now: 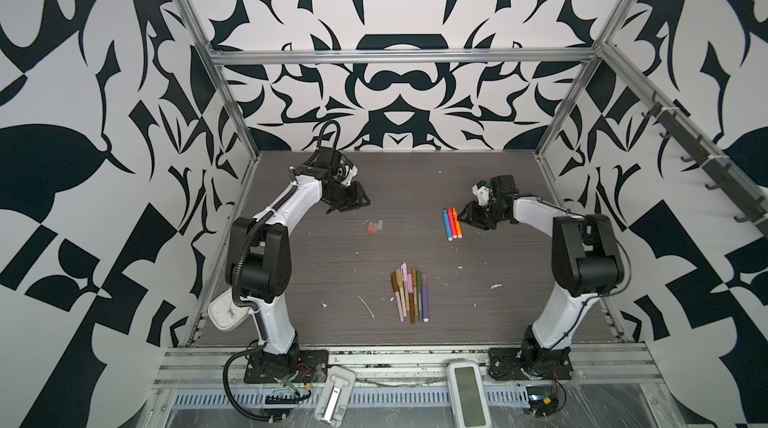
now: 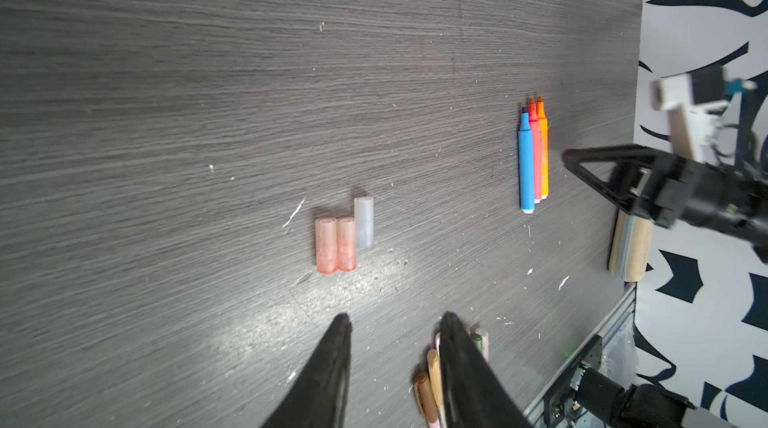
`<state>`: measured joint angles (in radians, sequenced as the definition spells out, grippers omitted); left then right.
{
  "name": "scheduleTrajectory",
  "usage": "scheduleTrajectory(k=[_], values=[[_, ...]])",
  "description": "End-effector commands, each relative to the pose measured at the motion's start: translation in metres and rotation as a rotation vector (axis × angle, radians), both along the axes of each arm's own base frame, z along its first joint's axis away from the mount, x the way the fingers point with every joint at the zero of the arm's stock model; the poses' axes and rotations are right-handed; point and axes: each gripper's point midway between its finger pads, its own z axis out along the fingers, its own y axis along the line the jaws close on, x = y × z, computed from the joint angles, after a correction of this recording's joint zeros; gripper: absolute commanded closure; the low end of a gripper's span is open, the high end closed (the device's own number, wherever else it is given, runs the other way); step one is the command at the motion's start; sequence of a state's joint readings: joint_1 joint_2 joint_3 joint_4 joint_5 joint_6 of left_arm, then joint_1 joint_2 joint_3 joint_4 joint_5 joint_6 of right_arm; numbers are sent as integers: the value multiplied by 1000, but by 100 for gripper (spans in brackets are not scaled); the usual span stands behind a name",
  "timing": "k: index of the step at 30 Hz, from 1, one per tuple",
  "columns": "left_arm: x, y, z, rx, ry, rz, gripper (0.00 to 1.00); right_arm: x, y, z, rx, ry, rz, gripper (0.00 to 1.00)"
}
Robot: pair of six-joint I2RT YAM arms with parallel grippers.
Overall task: Open the pen caps
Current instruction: 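Move the right gripper to the purple highlighter in the marker bundle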
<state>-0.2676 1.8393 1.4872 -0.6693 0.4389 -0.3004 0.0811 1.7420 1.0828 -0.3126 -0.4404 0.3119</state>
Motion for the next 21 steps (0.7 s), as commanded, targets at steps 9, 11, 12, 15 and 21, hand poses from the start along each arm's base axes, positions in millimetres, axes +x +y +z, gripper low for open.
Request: scheduleTrajectory(k=[9,11,12,15,21], values=[[-7,-5,19,-74,-2,3,61,-143,75,19,-231,-41,164,61],[-9,-7,24,-86,-11,1,61,-169,94,9,-244,-26,184,62],[-9,-7,25,-89,-15,2,61,-181,104,5,-244,-24,189,62],[-12,-9,29,-96,-26,-1,61,-209,126,-1,-254,-32,202,62],[-13,-11,35,-102,-38,-6,61,-242,144,-14,-368,-7,208,64]])
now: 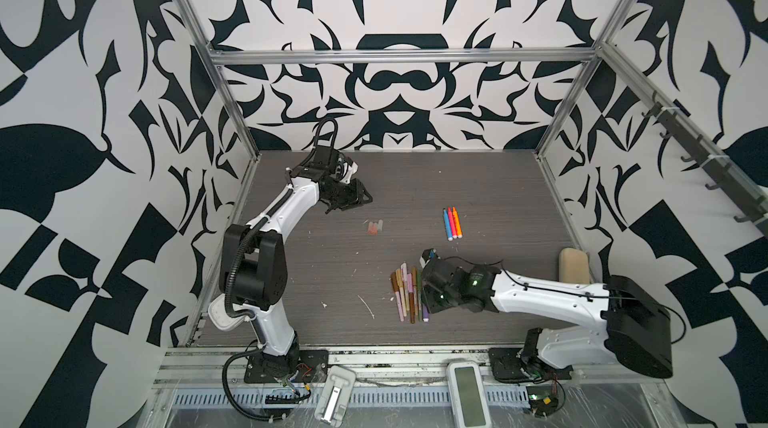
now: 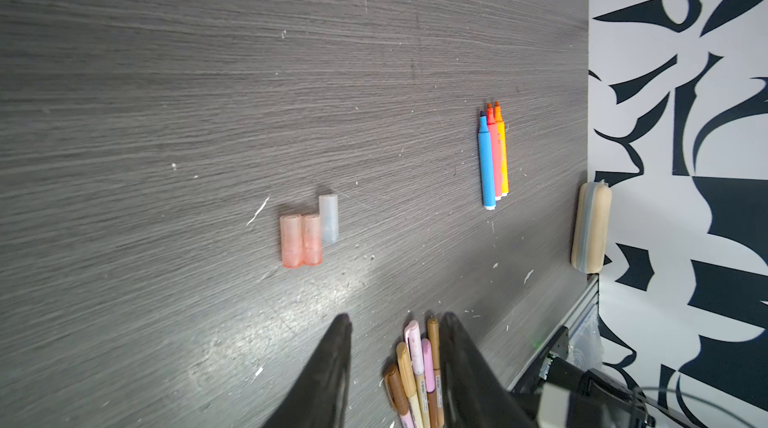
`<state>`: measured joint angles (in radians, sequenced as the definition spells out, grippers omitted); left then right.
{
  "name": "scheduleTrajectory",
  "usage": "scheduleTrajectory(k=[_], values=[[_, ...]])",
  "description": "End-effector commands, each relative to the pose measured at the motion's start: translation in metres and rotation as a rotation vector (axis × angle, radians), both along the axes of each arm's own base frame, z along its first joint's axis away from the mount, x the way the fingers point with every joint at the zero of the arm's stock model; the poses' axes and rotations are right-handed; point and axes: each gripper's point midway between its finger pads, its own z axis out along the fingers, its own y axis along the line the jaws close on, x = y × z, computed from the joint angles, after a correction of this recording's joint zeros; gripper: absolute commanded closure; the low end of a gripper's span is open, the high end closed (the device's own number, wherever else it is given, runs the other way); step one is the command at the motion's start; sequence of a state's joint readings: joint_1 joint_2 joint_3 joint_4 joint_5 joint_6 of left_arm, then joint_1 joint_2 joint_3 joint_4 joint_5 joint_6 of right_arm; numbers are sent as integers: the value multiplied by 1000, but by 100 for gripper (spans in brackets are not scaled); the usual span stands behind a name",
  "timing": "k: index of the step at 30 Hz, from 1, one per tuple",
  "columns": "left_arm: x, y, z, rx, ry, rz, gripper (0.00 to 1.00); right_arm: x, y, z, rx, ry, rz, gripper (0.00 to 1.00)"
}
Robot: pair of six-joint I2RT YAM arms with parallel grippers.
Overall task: Open the pen caps
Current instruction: 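Move the right gripper to the purple highlighter in the marker bundle, then grasp the purple highlighter body with the right gripper and lift it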
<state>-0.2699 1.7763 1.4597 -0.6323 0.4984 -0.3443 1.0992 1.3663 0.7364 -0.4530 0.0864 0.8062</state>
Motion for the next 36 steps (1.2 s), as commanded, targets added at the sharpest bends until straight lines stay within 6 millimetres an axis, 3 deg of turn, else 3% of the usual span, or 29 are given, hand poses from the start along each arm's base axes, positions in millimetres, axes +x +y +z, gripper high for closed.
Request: scheduleTrajectory(k=[1,23,32,36], values=[[-7,-2,11,-21,-13,-8,61,8,-4,4,-72,-64,-125,64],[-6,-2,12,-18,-16,-7,60,-11,-11,-30,-137,0,-127,70],[-8,-6,16,-54,-9,-14,60,4,-40,-38,-165,39,-213,86],[-10,-12,14,-86,15,-27,60,23,-53,-25,-107,56,-235,91]])
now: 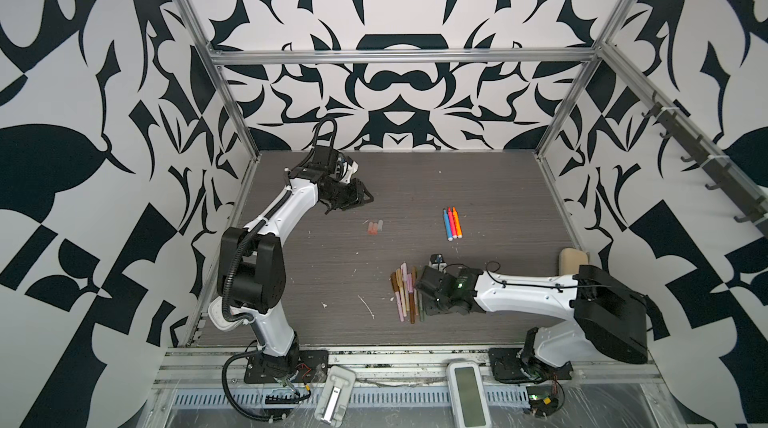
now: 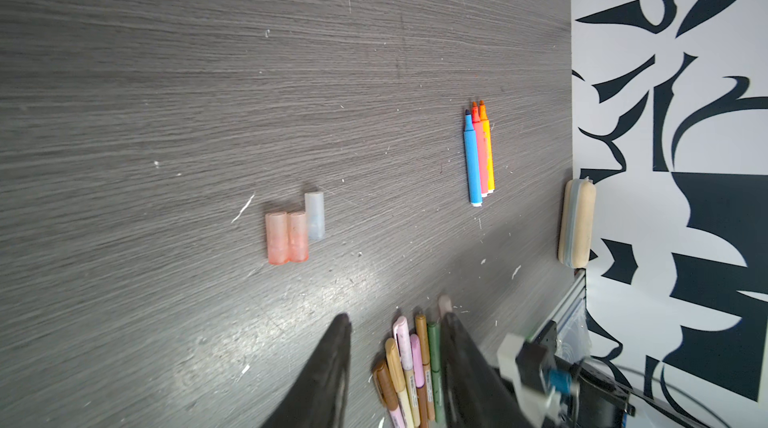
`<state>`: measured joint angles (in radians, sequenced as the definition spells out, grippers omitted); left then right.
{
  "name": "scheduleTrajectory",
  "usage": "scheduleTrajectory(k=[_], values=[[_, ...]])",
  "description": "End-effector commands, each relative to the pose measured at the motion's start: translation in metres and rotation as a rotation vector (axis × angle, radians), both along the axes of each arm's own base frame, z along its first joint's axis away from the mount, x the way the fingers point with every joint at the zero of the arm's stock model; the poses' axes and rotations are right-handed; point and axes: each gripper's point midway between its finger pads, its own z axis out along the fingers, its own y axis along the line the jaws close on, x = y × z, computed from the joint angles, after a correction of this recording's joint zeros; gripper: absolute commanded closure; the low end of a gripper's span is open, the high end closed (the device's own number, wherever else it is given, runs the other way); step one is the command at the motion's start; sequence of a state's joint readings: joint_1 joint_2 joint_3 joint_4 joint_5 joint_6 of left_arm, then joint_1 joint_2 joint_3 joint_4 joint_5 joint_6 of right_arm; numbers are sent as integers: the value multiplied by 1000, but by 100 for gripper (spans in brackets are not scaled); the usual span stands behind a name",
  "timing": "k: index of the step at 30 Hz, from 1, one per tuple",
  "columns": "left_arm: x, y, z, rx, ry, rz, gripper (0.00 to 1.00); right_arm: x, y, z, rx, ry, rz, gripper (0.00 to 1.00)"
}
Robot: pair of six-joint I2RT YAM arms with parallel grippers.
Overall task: Open the pen caps
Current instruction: 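Grasp the purple highlighter body with the right gripper and lift it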
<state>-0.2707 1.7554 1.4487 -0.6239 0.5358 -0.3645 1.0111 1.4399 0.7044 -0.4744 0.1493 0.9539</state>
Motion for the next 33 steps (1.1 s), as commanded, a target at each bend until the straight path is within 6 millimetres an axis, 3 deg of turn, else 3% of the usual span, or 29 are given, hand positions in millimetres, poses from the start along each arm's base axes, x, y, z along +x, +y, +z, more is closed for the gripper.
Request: scheduleTrajectory(k=[1,8,13,19,25,33], values=[[-5,-10,6,-51,14,-25,61,11,-14,13,24,5,12,91],[-19,-37,0,-92,48,-89,57,56,24,81,259,-137,127,93],[-35,-66,-9,-151,102,-159,54,80,67,119,419,-182,204,98],[-44,-80,-15,-176,138,-196,55,101,98,135,472,-204,237,100],[-44,-81,-19,-175,154,-191,55,115,113,152,505,-243,251,100],[-44,-80,-20,-169,154,-189,57,125,125,158,522,-253,265,100]])
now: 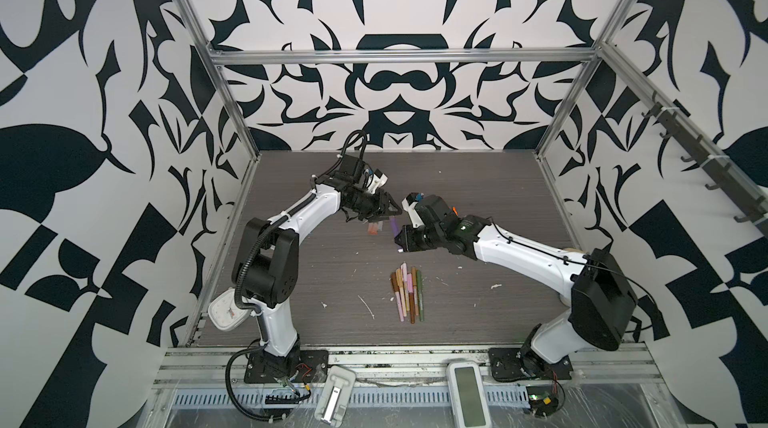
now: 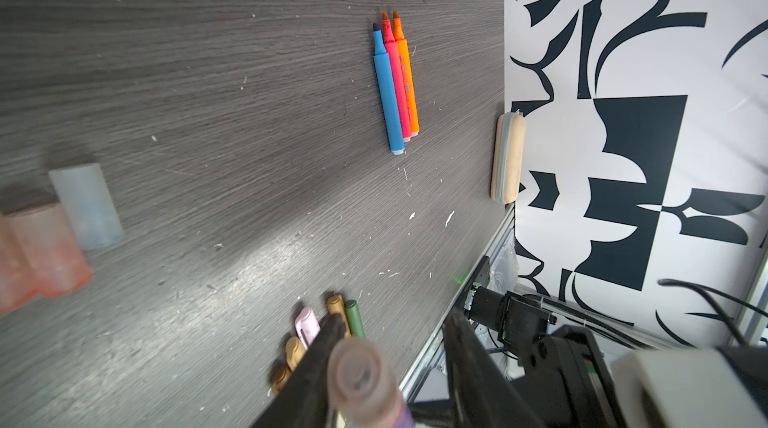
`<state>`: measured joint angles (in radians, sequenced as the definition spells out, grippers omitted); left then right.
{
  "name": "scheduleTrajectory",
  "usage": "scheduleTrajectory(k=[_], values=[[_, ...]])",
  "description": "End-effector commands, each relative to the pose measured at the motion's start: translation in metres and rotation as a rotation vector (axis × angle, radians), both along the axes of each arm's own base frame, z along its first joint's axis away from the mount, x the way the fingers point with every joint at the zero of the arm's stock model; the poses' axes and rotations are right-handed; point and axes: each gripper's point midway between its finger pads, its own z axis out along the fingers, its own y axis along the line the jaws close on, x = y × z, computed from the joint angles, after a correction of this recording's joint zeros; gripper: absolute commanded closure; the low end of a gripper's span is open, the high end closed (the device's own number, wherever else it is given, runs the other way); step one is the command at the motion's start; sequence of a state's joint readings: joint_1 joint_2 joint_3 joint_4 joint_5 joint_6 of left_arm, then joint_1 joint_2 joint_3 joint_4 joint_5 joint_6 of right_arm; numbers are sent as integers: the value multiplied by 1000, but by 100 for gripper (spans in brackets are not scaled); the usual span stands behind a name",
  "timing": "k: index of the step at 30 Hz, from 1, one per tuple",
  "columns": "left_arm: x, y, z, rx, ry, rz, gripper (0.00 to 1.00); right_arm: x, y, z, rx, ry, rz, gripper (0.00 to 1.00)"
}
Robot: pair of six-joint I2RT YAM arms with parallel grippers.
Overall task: Open the pen caps
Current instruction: 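Grasp the purple highlighter body with the right gripper and lift it, then bring the pink cap to the left gripper while the left gripper closes on it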
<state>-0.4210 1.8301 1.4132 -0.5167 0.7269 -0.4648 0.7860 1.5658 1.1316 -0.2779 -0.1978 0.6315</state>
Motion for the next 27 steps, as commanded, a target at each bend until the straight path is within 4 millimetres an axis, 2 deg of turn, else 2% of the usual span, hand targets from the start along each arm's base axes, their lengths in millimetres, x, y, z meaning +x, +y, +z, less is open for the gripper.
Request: scheduleTrajectory(k=[1,6,10,18,22,27], values=[[-1,1,-6,3,19,-4,58,8,11,24,51,-56,20,100],[-1,1,-3,2,10,-6,68,10,10,21,46,-57,8,100],[-1,2,-2,10,6,2,66,12,2,13,28,-52,-39,100],[4,9,10,27,-15,77,62,5,14,7,117,2,-34,100],[10,14,18,67,-38,112,68,1,17,7,133,6,-26,100],[12,21,16,94,-32,139,76,0,19,3,154,6,-38,100]])
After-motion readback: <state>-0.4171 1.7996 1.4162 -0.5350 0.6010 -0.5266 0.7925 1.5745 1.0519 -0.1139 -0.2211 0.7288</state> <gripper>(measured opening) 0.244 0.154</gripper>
